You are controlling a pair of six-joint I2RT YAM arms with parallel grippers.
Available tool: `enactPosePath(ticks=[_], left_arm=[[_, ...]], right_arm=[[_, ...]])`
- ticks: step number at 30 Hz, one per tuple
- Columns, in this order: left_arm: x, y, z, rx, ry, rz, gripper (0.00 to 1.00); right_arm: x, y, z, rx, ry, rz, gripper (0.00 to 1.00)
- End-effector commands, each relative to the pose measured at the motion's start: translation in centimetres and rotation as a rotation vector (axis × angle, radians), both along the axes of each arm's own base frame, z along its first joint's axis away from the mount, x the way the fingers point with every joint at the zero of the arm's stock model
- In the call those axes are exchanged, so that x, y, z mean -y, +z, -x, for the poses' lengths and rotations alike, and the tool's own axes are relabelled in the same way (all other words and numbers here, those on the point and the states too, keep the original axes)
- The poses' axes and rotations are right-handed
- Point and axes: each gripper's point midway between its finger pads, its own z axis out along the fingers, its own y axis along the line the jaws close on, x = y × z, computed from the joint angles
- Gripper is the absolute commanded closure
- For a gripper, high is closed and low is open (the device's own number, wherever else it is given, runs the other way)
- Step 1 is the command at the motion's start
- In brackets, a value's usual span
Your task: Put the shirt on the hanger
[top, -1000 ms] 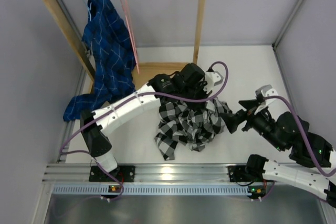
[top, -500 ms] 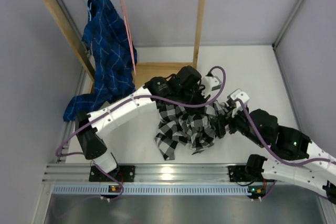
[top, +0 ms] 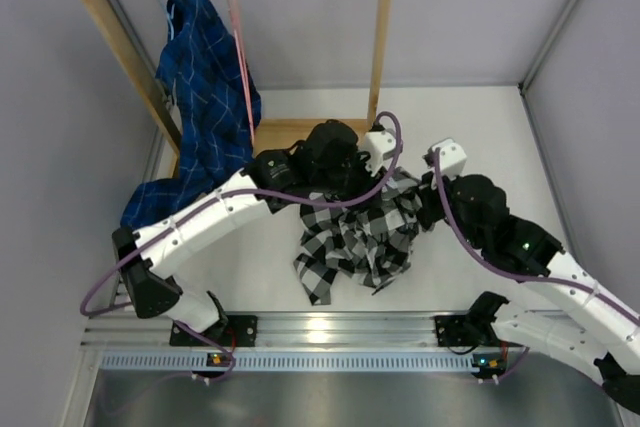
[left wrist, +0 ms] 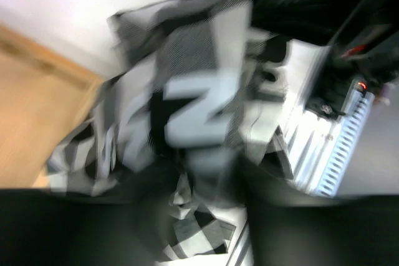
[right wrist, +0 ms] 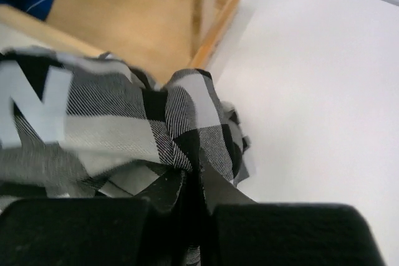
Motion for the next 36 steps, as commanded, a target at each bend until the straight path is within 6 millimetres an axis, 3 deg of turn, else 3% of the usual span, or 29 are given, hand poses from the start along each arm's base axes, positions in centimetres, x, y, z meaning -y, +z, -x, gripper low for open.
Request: enactPosePath(ticks=[1, 2, 3, 4, 5, 7, 8, 9, 10, 11, 12, 13, 15, 16, 19, 22, 24, 26, 29, 33, 36], left_arm=[[-3.2, 5.1, -4.1, 0.160, 0.298, 0.089, 0.26], [-3.9, 5.5, -4.5, 0.170, 0.349, 0.094, 0.07], [-4.6, 6.5, -4.3, 0.158, 0.389, 0.135, 0.02], [-4.8, 7.3, -4.0, 0.154, 0.402, 0.171, 0.02], [-4.7, 6.7, -3.3, 0.125, 0.385, 0.189, 0.02], [-4.7, 8.7, -1.6, 0.094, 0.376, 0.313, 0.02], [-4.6, 8.4, -1.0, 0.085, 0.380, 0.329, 0.02], [-4.2, 6.6, -0.3, 0.052, 0.387, 0.327, 0.02], [-3.2, 5.6, 1.8, 0.036, 0.349, 0.318, 0.02], [-2.7, 4.3, 2.6, 0.030, 0.349, 0.292, 0.02], [-2.9, 1.5, 2.5, 0.048, 0.416, 0.226, 0.02], [-2.3, -0.1, 4.0, 0.046, 0.406, 0.190, 0.02], [-2.8, -4.5, 4.2, 0.012, 0.477, 0.115, 0.02], [-2.7, -5.3, 4.2, 0.002, 0.495, 0.122, 0.02], [-2.4, -6.7, 4.3, -0.007, 0.495, 0.161, 0.02], [-1.0, -6.7, 4.3, -0.004, 0.453, 0.188, 0.02], [-0.1, -8.0, 3.9, -0.016, 0.472, 0.157, 0.02], [0.2, -9.0, 3.9, -0.048, 0.499, 0.146, 0.02], [2.0, -11.1, 5.3, -0.160, 0.467, 0.170, 0.02], [5.4, -10.2, 6.4, -0.230, 0.419, 0.293, 0.02], [5.2, -10.9, 5.0, -0.201, 0.508, 0.289, 0.02]], right_arm=[[1.6, 4.9, -2.4, 0.077, -0.130, -0.155, 1.00], [2.0, 5.8, -2.8, 0.083, -0.156, -0.179, 1.00], [2.4, 5.5, -3.7, 0.062, -0.199, -0.188, 1.00], [2.5, 5.4, -4.2, 0.054, -0.216, -0.188, 1.00], [2.5, 5.8, -4.7, 0.051, -0.227, -0.192, 1.00], [2.2, 4.4, -6.4, 0.003, -0.241, -0.156, 1.00], [1.5, 4.4, -6.8, -0.013, -0.213, -0.158, 1.00], [1.4, 3.1, -7.9, -0.049, -0.223, -0.130, 1.00], [1.1, 2.7, -8.4, -0.063, -0.213, -0.117, 1.00], [0.5, 3.0, -8.8, -0.071, -0.185, -0.118, 1.00], [0.2, 1.9, -9.7, -0.097, -0.178, -0.082, 1.00], [-0.2, 1.7, -10.1, -0.101, -0.162, -0.070, 1.00], [-1.5, 2.0, -11.2, -0.085, -0.097, -0.045, 1.00], [-2.1, 2.4, -11.5, -0.072, -0.068, -0.047, 1.00], [-5.1, 3.3, -11.1, -0.062, 0.107, -0.086, 1.00], [-6.4, 3.8, -11.0, -0.074, 0.161, -0.115, 1.00], [-5.9, 3.4, -11.9, -0.083, 0.113, -0.103, 1.00], [-3.4, 3.5, -13.4, -0.065, -0.062, -0.099, 1.00], [-1.5, 3.5, -13.9, -0.058, -0.176, -0.141, 1.00], [-2.8, 3.2, -13.8, -0.073, -0.128, -0.195, 1.00], [-4.7, 2.8, -12.7, -0.108, -0.012, -0.223, 0.99]])
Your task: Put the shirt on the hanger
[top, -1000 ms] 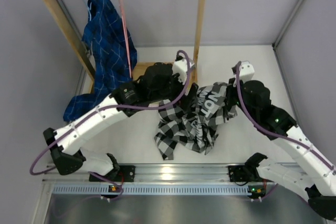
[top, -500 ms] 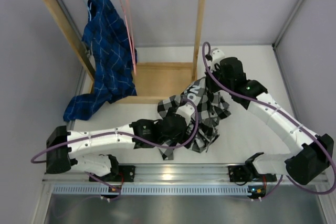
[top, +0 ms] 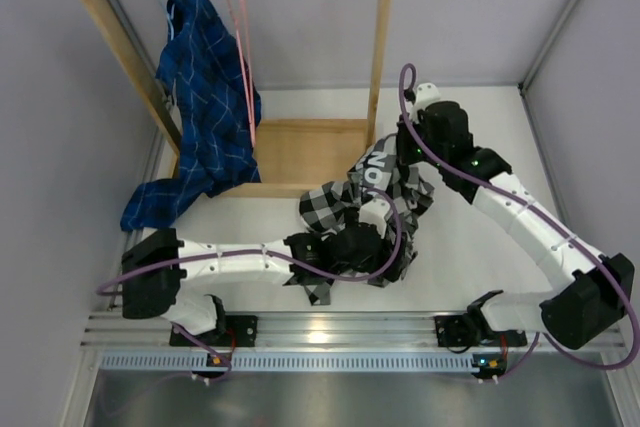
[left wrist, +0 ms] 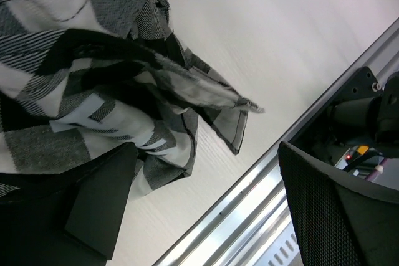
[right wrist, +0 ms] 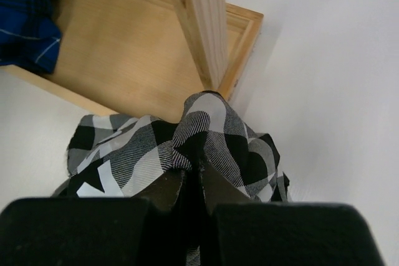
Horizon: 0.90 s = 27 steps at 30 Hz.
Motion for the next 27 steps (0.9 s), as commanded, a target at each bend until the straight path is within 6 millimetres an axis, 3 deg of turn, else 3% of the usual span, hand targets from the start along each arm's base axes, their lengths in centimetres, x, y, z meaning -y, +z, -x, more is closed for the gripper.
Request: enactPosePath(ticks=[1, 7, 8, 13, 14, 16, 17, 19, 20, 21, 22, 23, 24, 25, 26, 27], left_arm=[[1.9, 2.5, -1.3, 0.017, 0.092, 0.147, 0.02], [0.1, 2.0, -3.5, 0.045, 0.261, 0.172, 0.02], [-0.1, 1.7, -3.8, 0.037, 0.293, 0.176, 0.02], [-0.6, -0.4, -4.9, 0.013, 0.356, 0.163, 0.16], [-0.5, -0.6, -4.9, 0.006, 0.360, 0.161, 0.34], [-0.4, -1.5, -4.8, -0.013, 0.367, 0.151, 0.57], [-0.5, -1.7, -4.8, -0.022, 0.377, 0.155, 0.78], [-1.2, -2.0, -4.9, -0.024, 0.399, 0.152, 0.97], [-1.6, -2.0, -5.0, -0.023, 0.422, 0.159, 1.00], [-2.2, -1.7, -5.2, -0.021, 0.435, 0.168, 1.00], [-2.6, -1.5, -5.3, -0.021, 0.444, 0.177, 1.00], [-3.0, -1.3, -5.3, -0.025, 0.447, 0.185, 1.00], [-3.8, -1.7, -5.5, -0.030, 0.457, 0.177, 1.00], [-4.2, -0.8, -5.4, -0.036, 0.451, 0.205, 1.00], [-4.5, -0.7, -5.4, -0.068, 0.439, 0.220, 1.00], [-5.4, -1.6, -5.1, -0.088, 0.436, 0.211, 1.00]], right_arm=[[-2.3, 2.6, 0.0, 0.070, 0.097, -0.129, 0.99], [-4.6, 1.5, 2.6, 0.022, 0.220, -0.197, 0.99], [-4.9, 2.1, 3.0, 0.039, 0.230, -0.222, 0.99], [-5.9, 1.8, 4.9, 0.044, 0.272, -0.262, 0.95], [-6.2, 2.1, 5.3, 0.049, 0.279, -0.269, 0.94], [-6.4, 1.8, 5.5, 0.045, 0.287, -0.273, 0.92], [-6.8, 1.8, 5.8, 0.043, 0.304, -0.279, 0.92], [-7.4, 1.4, 6.2, 0.037, 0.346, -0.283, 0.87], [-7.5, 1.0, 6.0, 0.030, 0.349, -0.271, 0.81], [-6.7, 0.2, 5.4, 0.025, 0.312, -0.226, 0.44], [-6.0, -0.5, 5.0, 0.011, 0.272, -0.187, 0.30], [-4.9, -1.1, 4.5, -0.007, 0.230, -0.148, 0.22], [-3.9, -1.2, 4.4, -0.017, 0.194, -0.120, 0.20], [-2.5, -2.1, 4.6, -0.050, 0.147, -0.085, 0.19], [-1.2, -1.2, 4.8, -0.034, 0.118, -0.102, 0.18], [-0.7, -1.7, 5.4, -0.052, 0.118, -0.111, 0.19]])
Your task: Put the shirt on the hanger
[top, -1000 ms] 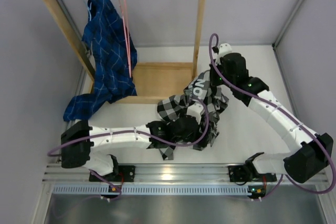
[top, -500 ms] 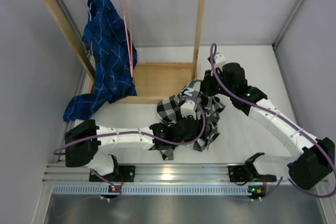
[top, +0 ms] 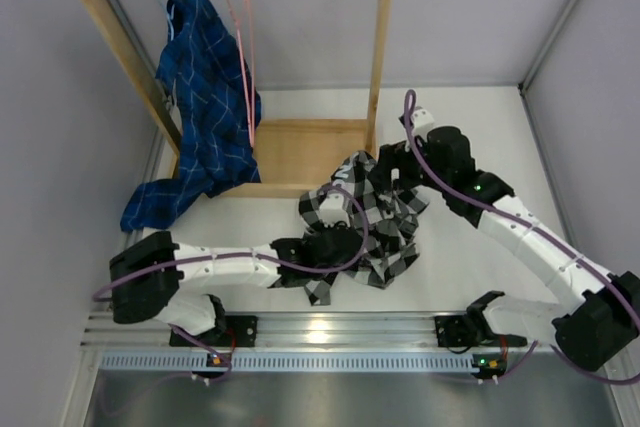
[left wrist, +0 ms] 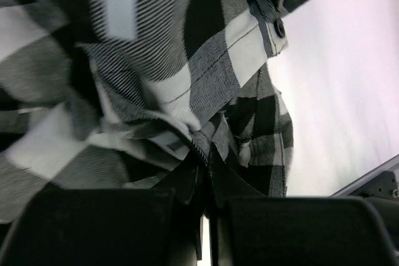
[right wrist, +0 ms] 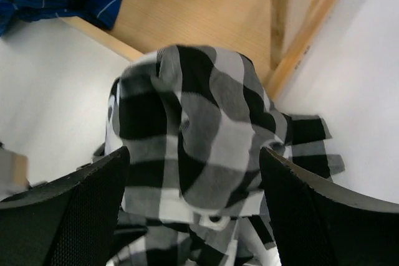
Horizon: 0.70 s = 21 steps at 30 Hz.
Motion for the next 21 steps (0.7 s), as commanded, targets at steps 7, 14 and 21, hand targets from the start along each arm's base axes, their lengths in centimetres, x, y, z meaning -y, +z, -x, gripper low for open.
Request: enactPosePath(ticks=[7, 14, 21], left_arm=[[-4.2, 3.7, 0.6, -0.018, 0.025, 0.221, 1.00], [-4.0, 3.7, 0.7, -0.010, 0.013, 0.263, 1.00], [-3.9, 3.4, 1.0, -0.015, 0.008, 0.295, 1.00]], right_arm=[[3.7, -2.2, 9.4, -0.148, -0.018, -0.212, 0.27], [2.0, -9.3, 11.9, -0.344, -0.007, -0.377, 0.44], [0.8, -10.8, 11.8, -0.361, 0.038, -0.412, 0.47]])
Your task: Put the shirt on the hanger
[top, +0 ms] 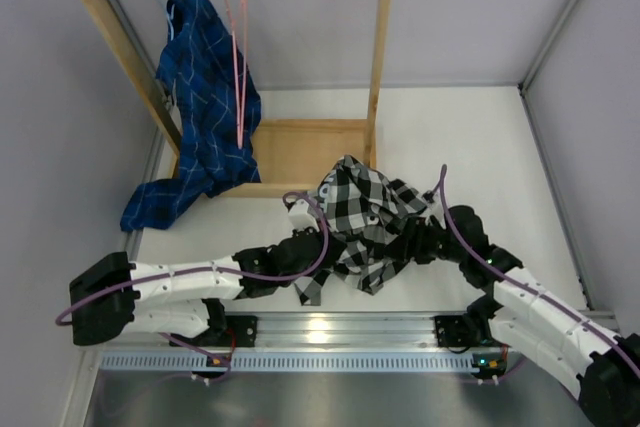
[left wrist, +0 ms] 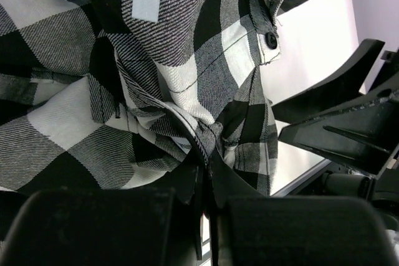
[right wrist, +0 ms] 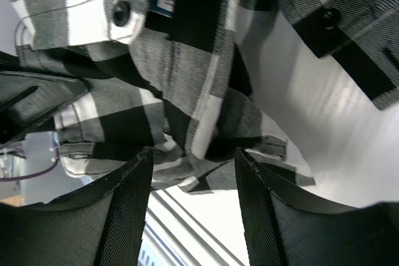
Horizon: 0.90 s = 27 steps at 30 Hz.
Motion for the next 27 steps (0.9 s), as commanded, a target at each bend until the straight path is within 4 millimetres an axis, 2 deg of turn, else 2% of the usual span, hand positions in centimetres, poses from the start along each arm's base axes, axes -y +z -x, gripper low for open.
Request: enactPosePath(ticks=[1, 7, 12, 18, 21, 22, 24, 26, 27], left_arm=[[1.2, 2.2, -0.3, 0.028, -0.002, 0.114, 1.00], [1.6, 2.2, -0.2, 0.022, -0.016, 0.126, 1.00], [1.6, 2.1, -0.1, 0.020, -0.016, 0.129, 1.00], [1.6, 2.6, -0.1, 0.023, -0.014, 0.162, 1.00], [1.2, 3.6, 0.0, 0.040, -0.008, 0.201, 1.00], [1.0, 3.9, -0.1, 0.048, -0.002, 0.209, 1.00], [0.4, 4.5, -0.1, 0.059, 0.010, 0.227, 1.00], [-0.2, 5.0, -0.2, 0.073, 0.026, 0.235, 1.00], [-0.5, 4.9, -0.1, 0.074, 0.028, 0.233, 1.00]], right_arm=[[-2.5, 3.4, -1.6, 0.115, 0.043, -0.151, 0.50], [-2.8, 1.8, -2.1, 0.082, 0.040, -0.129, 0.52], [-3.2, 1.6, -2.4, 0.085, 0.041, -0.133, 0.52], [-4.8, 1.5, -2.6, 0.071, 0.064, -0.163, 0.53], [-5.8, 1.9, -2.4, 0.092, 0.093, -0.196, 0.85], [-6.0, 2.4, -2.5, 0.102, 0.091, -0.203, 1.00], [-5.8, 3.2, -2.8, 0.134, 0.071, -0.195, 1.00], [-5.1, 5.5, -4.5, 0.224, 0.004, -0.150, 1.00], [-5.0, 7.7, -4.6, 0.285, -0.006, -0.152, 1.00]])
